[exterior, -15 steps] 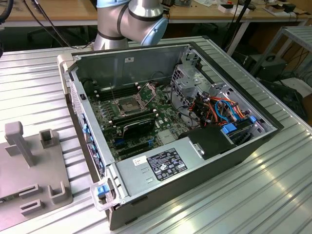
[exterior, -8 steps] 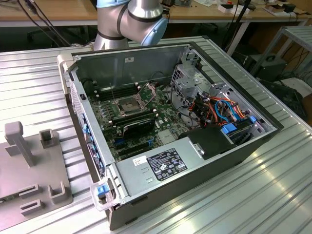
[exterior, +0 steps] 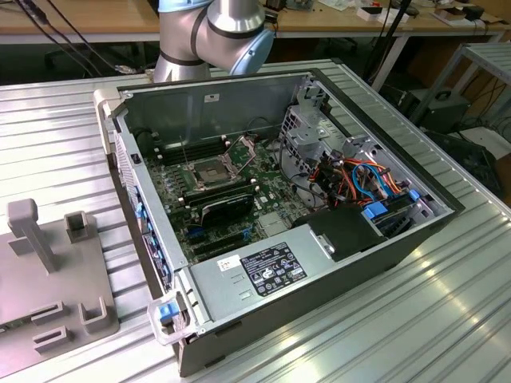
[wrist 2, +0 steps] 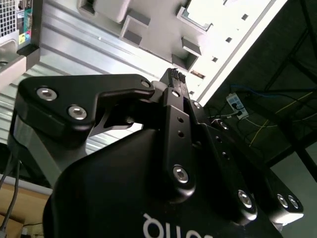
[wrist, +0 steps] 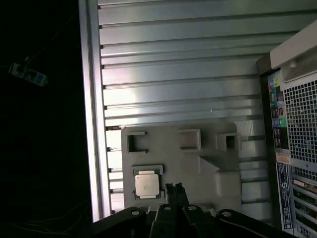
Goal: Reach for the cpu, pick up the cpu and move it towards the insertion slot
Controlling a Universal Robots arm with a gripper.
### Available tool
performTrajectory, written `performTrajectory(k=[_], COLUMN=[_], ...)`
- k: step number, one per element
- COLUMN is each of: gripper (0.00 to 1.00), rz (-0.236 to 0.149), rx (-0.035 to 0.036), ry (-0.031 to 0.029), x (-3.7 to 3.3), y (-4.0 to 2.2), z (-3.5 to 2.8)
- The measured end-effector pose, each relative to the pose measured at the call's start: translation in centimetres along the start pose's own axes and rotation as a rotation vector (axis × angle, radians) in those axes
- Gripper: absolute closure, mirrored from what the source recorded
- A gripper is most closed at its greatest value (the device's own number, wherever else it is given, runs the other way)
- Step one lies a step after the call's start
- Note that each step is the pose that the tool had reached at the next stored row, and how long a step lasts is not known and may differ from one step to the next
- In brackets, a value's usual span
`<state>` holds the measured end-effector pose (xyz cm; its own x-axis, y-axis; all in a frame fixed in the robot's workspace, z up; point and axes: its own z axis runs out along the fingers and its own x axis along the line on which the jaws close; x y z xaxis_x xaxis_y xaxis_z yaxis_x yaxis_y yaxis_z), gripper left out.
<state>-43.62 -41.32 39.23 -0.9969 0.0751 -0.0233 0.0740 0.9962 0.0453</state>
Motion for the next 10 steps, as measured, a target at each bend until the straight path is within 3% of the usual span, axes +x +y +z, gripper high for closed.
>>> performTrajectory(k=[10], gripper=[0.89], rz=[-0.004], rx=[-0.0001], ry=[0.0002], x=[3.6], y=[-0.58], z=[0.09])
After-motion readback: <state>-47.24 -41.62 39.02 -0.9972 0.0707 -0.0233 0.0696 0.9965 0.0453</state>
